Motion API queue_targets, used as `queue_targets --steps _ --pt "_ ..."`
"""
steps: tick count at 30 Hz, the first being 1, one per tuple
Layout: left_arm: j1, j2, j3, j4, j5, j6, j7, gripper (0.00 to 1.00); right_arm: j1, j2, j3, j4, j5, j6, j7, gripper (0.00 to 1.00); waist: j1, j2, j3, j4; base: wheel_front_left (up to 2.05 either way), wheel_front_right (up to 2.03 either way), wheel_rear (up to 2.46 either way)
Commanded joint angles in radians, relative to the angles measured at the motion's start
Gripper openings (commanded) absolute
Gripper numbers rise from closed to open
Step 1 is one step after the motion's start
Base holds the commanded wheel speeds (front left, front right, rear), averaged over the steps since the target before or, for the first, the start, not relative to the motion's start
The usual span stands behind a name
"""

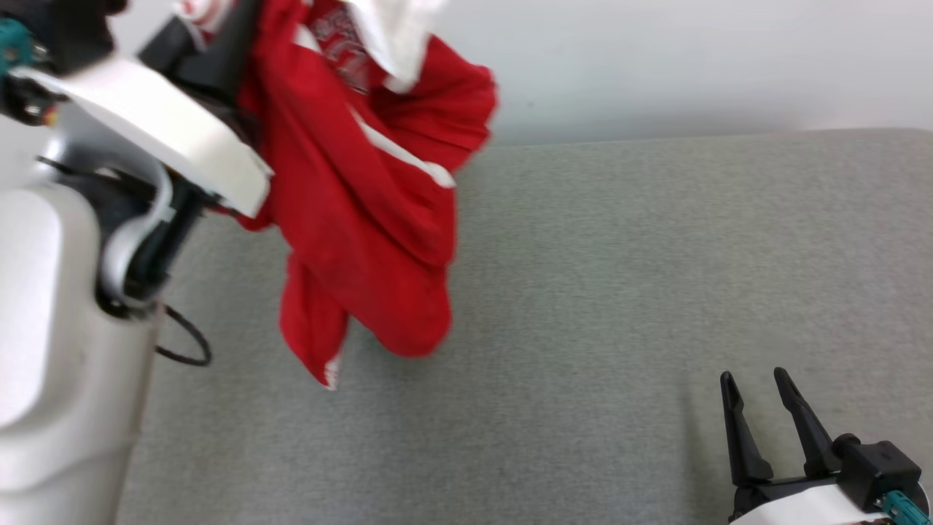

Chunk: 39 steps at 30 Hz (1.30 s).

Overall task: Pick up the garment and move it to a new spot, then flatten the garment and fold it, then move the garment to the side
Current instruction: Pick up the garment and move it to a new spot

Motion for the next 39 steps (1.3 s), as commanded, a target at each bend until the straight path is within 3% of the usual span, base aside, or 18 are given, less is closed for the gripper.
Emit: queue_targets --steps 1,8,14,20,32,33,34,35,36,39 --pt "0.019 -0.014 -0.017 -0.054 -0.018 0.001 0.021 0.0 0.008 -0.001 -0.004 -0.003 0.007 -0.003 0.001 1.0 0.0 -0.0001 -0.005 -0.038 0.0 0.0 0.0" --pt "0.048 -0.107 -0.131 -0.214 -0.057 0.005 0.089 0.0 0.009 0.01 -0.011 -0.006 0.01 -0.003 0.001 1.0 0.0 -0.0001 -0.001 -0.124 0.0 0.0 0.0" --pt "0.067 -0.211 -0.263 -0.2 -0.029 0.012 0.083 0.0 0.011 0.014 -0.018 -0.001 0.017 -0.003 0.001 1.0 0.0 -0.0001 0.013 -0.179 0.0 0.0 0.0" --pt "0.181 -0.28 -0.372 -0.021 -0.023 0.029 0.006 0.0 0.007 0.018 -0.006 0.004 0.032 -0.003 0.001 1.0 0.0 -0.0001 0.032 -0.226 0.0 0.0 0.0" --pt "0.287 -0.318 -0.554 0.486 0.003 0.034 -0.24 0.0 -0.007 0.019 0.017 0.025 0.04 -0.003 0.001 1.0 0.0 -0.0001 0.058 -0.237 0.0 0.0 0.0" --pt "0.283 -0.318 -0.563 0.507 0.0 0.035 -0.261 0.12 -0.007 0.019 0.016 0.026 0.041 -0.003 0.001 1.0 0.0 -0.0001 0.057 -0.234 0.0 0.0 0.0" --pt "0.279 -0.318 -0.573 0.517 -0.013 0.033 -0.283 0.45 -0.005 0.019 0.014 0.027 0.041 -0.003 0.001 1.0 0.0 -0.0001 0.055 -0.23 0.0 0.0 0.0" --pt "0.275 -0.319 -0.582 0.521 -0.03 0.032 -0.297 0.88 -0.002 0.019 0.011 0.027 0.04 -0.003 0.001 1.0 0.0 -0.0001 0.053 -0.225 0.0 0.0 0.0" --pt "0.269 -0.319 -0.592 0.525 -0.043 0.033 -0.307 1.0 0.001 0.019 0.008 0.027 0.037 -0.003 0.001 1.0 0.0 -0.0001 0.05 -0.219 0.0 0.0 0.0" --pt "0.253 -0.319 -0.607 0.52 -0.081 0.045 -0.335 1.0 0.015 0.019 -0.001 0.03 0.028 -0.003 0.001 1.0 0.0 -0.0001 0.038 -0.201 0.0 0.0 0.0"
